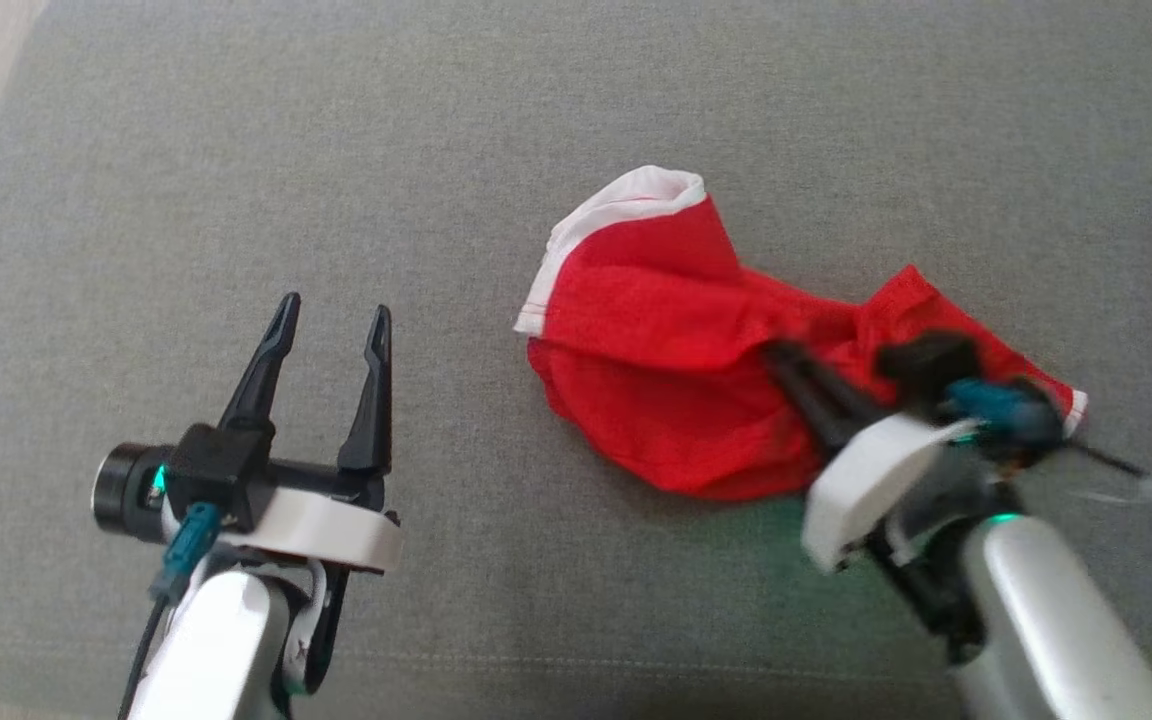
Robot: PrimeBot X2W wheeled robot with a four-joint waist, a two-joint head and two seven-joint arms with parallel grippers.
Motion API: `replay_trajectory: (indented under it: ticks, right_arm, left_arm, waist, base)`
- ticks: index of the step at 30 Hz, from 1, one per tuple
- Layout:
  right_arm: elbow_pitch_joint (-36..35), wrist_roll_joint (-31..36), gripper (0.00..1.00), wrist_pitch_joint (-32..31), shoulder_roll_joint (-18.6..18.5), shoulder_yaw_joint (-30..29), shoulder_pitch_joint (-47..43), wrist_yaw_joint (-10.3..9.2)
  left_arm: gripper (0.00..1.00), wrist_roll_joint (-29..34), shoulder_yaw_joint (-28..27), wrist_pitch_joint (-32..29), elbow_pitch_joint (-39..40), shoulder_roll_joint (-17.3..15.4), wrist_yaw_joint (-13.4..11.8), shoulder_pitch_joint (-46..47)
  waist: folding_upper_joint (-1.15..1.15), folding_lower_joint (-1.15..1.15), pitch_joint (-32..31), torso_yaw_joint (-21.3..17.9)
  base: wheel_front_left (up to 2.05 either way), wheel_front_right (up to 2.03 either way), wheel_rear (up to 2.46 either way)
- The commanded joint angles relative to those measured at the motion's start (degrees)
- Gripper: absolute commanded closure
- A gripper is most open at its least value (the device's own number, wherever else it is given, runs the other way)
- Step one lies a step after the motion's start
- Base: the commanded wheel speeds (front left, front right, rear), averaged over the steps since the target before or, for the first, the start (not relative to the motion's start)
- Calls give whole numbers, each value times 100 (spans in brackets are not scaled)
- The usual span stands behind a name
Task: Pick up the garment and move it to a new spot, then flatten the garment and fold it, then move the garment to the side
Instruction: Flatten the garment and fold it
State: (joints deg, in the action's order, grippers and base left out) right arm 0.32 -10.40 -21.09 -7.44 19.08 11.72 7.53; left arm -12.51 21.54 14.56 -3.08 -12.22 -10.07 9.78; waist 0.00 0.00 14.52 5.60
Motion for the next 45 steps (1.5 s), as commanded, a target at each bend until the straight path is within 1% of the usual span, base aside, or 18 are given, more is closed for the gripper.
replay_trajectory:
  ticks: [1,6,9,12,14,15,16,17,20,22,27,28,29,31,33,38,45]
  right_arm:
    - [-245,-52,100,86,94,-133,-99,-4]
    - [-275,-241,100,306,385,-1560,-395,-4]
    - [-140,-522,100,387,446,-2306,-532,-4]
    - [200,-1090,100,498,453,-2738,-634,-4]
    - [463,-1270,100,581,454,-2912,-672,-4]
    - [587,-1422,87,636,454,-2956,-673,-4]
    - [681,-1445,30,718,455,-2994,-674,-4]
    - [762,-1439,0,790,455,-3008,-674,-4]
    - [786,-1362,0,1117,455,-2967,-666,-4]
    - [610,-1134,0,1375,455,-2887,-690,-4]
    - [-166,-334,0,1734,440,-2617,-887,-4]
    - [-339,-214,0,1769,425,-2560,-936,-4]
    - [-339,-214,0,1769,425,-2560,-936,-4]
    - [-817,80,0,1857,360,-2407,-1053,-4]
    - [-1054,238,0,1843,341,-2298,-1122,-4]
    - [-1369,341,0,1742,358,-2054,-1315,-4]
    - [-1453,216,0,1664,408,-1982,-1480,-4]
  left_arm:
    - [0,65,-234,43,182,-52,19,180]
    - [0,86,-265,43,190,-66,33,145]
    - [0,97,-272,43,188,-79,43,127]
    - [0,105,-264,43,178,-82,55,126]
    - [0,108,-265,43,171,-89,60,128]
    - [0,110,-266,43,167,-92,62,131]
    - [0,111,-267,43,164,-94,62,131]
    - [0,112,-269,43,161,-97,60,130]
    - [0,113,-269,43,156,-99,56,126]
    - [0,114,-270,43,156,-100,53,120]
    - [0,109,-290,43,150,-110,20,62]
    - [0,105,-296,43,147,-115,12,44]
    - [0,105,-296,43,147,-115,12,44]
    - [0,100,-318,43,157,-128,-24,-10]
    - [0,96,-325,43,163,-139,-44,-50]
    - [0,96,-312,33,188,-166,-94,-155]
    - [0,90,-300,-15,259,-215,-147,-246]
  waist:
    - [0,0,-21,-18]
    - [0,0,-65,-89]
    - [0,0,-76,-133]
    - [0,0,-77,-169]
    - [0,0,-77,-198]
    - [0,0,-77,-211]
    - [0,0,-81,-224]
    - [0,0,-85,-238]
    - [0,0,-101,-268]
    - [0,0,-121,-284]
    - [0,0,-219,-327]
    - [0,0,-249,-336]
    - [0,0,-249,-336]
    - [0,0,-343,-363]
    - [0,0,-415,-375]
    - [0,0,-576,-390]
    - [0,0,-645,-409]
  base:
    - [0,0,0]
    - [0,0,0]
    - [0,0,0]
    - [0,0,0]
    - [0,0,0]
    - [0,0,0]
    - [0,0,0]
    - [0,0,0]
    - [0,0,0]
    - [0,0,0]
    - [0,0,0]
    - [0,0,0]
    - [0,0,0]
    - [0,0,0]
    - [0,0,0]
    - [0,0,0]
    - [0,0,0]
